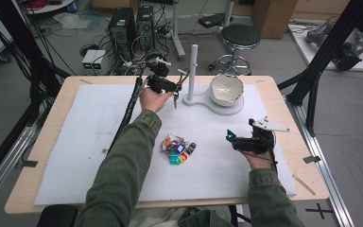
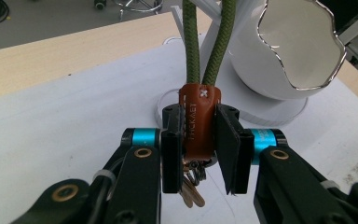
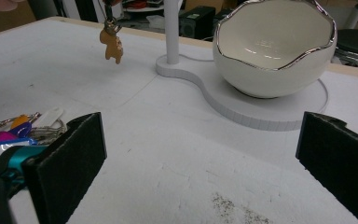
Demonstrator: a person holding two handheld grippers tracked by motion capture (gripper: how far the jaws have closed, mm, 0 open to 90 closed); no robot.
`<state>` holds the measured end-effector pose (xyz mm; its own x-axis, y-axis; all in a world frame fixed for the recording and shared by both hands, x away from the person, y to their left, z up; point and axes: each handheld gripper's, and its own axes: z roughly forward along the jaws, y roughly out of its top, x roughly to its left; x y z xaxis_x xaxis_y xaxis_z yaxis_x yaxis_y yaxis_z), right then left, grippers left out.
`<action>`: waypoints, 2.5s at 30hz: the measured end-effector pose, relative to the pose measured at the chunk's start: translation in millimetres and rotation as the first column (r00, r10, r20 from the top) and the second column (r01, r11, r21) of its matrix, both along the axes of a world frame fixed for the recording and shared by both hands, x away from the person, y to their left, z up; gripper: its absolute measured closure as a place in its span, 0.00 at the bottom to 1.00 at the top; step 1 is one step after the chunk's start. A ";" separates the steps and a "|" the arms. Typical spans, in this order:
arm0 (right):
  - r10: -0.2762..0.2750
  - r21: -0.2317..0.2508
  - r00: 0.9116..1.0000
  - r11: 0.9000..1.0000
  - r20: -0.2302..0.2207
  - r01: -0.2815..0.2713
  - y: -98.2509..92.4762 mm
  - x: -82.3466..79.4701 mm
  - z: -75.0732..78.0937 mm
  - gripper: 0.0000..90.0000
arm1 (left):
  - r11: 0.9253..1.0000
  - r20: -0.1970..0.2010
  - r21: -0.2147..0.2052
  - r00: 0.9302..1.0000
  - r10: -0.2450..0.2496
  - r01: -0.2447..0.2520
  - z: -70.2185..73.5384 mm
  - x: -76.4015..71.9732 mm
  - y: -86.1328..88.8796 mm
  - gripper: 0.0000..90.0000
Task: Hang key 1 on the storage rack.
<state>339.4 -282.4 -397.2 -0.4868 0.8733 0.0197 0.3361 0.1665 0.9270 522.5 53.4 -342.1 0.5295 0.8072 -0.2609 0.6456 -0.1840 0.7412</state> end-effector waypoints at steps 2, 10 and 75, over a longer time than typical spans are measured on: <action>0.002 0.000 1.000 1.000 0.000 -0.002 0.2 0.1 -0.1 0.01 | 1.000 0.004 0.010 1.000 0.000 0.000 -0.7 0.6 0.3 0.80; 0.001 0.005 1.000 1.000 -0.003 -0.001 0.4 1.2 -0.4 0.01 | 0.999 0.016 0.043 1.000 -0.013 0.012 -1.1 0.5 1.6 0.80; 0.004 0.004 1.000 1.000 -0.005 -0.004 1.1 3.2 -0.7 0.01 | 0.994 0.078 0.088 0.995 0.063 -0.070 -13.2 -50.8 79.2 0.02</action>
